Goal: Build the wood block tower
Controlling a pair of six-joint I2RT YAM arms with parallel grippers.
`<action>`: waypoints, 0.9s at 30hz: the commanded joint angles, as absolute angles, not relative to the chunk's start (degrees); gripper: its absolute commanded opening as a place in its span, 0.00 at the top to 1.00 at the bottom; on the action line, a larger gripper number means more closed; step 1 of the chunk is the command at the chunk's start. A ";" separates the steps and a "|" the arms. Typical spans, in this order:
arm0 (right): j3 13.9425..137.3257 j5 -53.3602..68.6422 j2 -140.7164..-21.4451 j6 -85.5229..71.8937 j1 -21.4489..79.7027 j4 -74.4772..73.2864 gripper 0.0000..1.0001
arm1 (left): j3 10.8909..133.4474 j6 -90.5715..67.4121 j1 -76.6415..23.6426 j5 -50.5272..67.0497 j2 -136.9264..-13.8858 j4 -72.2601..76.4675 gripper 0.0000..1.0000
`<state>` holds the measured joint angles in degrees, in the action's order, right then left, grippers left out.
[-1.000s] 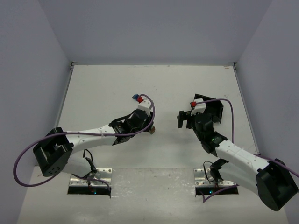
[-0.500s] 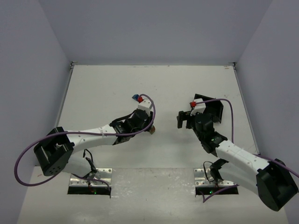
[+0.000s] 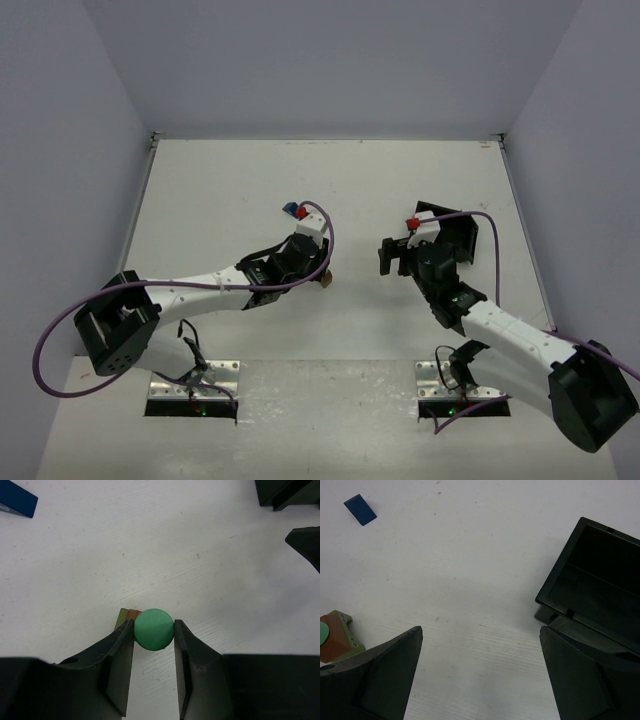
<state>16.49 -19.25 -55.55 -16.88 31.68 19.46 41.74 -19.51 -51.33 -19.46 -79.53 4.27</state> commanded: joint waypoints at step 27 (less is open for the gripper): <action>16.54 -19.25 -55.67 -16.26 31.66 22.48 0.01 | 43.31 -19.60 -51.86 -18.72 -79.17 3.94 0.56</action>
<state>16.36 -19.08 -55.55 -16.68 31.68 19.51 41.91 -19.70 -51.33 -18.94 -79.50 3.20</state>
